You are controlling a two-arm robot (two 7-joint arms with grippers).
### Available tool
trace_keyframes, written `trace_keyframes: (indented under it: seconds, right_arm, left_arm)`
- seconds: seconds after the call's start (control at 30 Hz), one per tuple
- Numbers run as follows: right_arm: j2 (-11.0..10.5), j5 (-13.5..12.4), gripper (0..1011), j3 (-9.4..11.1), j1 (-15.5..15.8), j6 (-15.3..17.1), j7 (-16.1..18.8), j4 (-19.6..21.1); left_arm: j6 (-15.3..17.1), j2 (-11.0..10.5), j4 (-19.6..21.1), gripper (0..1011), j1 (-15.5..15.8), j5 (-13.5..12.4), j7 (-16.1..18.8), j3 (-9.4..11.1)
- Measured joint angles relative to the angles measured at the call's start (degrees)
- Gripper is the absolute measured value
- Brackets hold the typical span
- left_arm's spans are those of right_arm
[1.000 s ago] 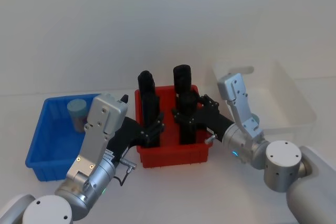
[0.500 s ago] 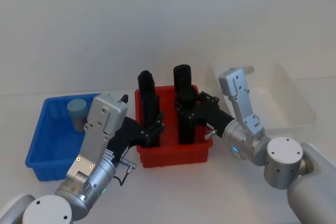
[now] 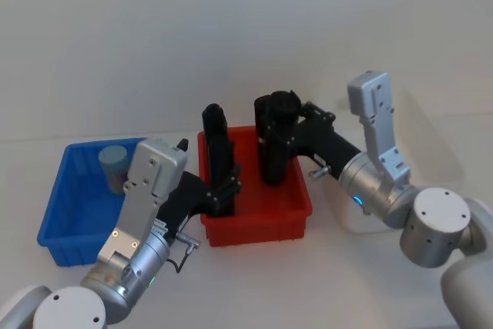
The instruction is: Pick the cotton swabs from the blue box and place them into the white box.
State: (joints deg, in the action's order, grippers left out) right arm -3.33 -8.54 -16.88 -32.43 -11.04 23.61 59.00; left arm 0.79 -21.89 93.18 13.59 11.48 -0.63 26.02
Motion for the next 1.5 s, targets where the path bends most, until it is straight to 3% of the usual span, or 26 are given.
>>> trace_keyframes:
  seconds: [0.3,0.73,1.03,1.5]
  right_arm:
    - [-2.13,-1.07,532,1.24,3.42,2.29,-3.1,9.85]
    - [-5.95,-1.14,532,4.16,7.44,6.35,-8.89,19.71]
    - [-8.67,-1.09,532,6.29,9.93,9.29,-11.68,23.64]
    - [-11.36,-0.17,532,8.52,12.01,13.0,-14.44,24.65]
  left_arm:
    - [0.0,0.0,0.0,1004,0.0,0.0,0.0,0.0]
    - [0.0,0.0,0.0,1004,0.0,0.0,0.0,0.0]
    - [0.0,0.0,0.0,1004,0.0,0.0,0.0,0.0]
    - [0.0,0.0,0.0,1004,0.0,0.0,0.0,0.0]
